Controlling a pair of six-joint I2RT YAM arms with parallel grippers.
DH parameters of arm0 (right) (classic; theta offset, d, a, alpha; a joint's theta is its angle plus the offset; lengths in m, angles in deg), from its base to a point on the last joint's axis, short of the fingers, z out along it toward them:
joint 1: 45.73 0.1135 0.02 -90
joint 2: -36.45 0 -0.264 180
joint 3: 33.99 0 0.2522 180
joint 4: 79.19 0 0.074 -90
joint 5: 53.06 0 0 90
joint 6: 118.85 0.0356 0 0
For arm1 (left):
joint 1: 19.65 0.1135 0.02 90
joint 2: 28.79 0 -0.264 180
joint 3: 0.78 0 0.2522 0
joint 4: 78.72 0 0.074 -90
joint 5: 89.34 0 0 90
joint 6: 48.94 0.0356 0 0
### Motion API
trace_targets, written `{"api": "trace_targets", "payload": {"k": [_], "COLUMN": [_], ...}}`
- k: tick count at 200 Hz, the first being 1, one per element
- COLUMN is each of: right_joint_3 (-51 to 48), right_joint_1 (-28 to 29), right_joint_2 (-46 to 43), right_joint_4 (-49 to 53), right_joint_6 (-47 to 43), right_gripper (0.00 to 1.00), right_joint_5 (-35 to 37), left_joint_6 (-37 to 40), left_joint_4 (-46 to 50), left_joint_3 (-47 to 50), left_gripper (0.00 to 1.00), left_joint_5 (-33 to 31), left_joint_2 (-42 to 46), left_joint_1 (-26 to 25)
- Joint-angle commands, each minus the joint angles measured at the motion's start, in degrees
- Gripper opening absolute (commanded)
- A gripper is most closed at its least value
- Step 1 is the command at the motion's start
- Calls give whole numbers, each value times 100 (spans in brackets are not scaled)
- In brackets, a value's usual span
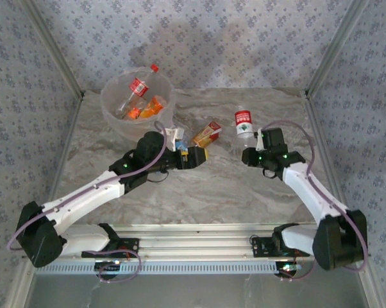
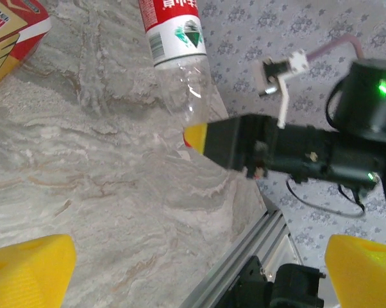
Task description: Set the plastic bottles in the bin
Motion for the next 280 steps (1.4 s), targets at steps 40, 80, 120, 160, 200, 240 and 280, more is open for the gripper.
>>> {"api": "trace_targets", "payload": {"k": [40, 80, 120, 160, 200, 240, 280], "right_joint_3": [-297, -334, -266, -230, -200, -128, -56], "right_joint_1": [823, 1392, 1851, 2156, 2374, 2590, 2656], "right_joint_2": [-1466, -1902, -1924, -1766, -1541, -1375, -1498], "right_joint_4": [325, 280, 206, 245, 238, 229, 186], "right_joint_6": [466, 661, 728, 688, 670, 621, 620], "right_gripper": [27, 27, 27, 27, 26, 28, 53], "right_joint_5": [-1019, -1462, -1607, -1426, -1238, -1029, -895], "left_joint_6": [79, -240, -583, -778, -929, -910, -452], "left_joint_4": [-1217, -2199, -2845, -3025, -3180, -3159, -2459], "left_joint_3": [-100, -92, -53, 69, 191, 106, -108], "left_gripper": [100, 100, 98, 79, 68, 57, 52], "left_joint_5": [-9, 465, 724, 729, 733, 859, 948], "left_joint_2": [-534, -885, -1112, -1011, -820, -728, -514], "left_joint_1": [3, 129, 196, 285, 378, 397, 445]}}
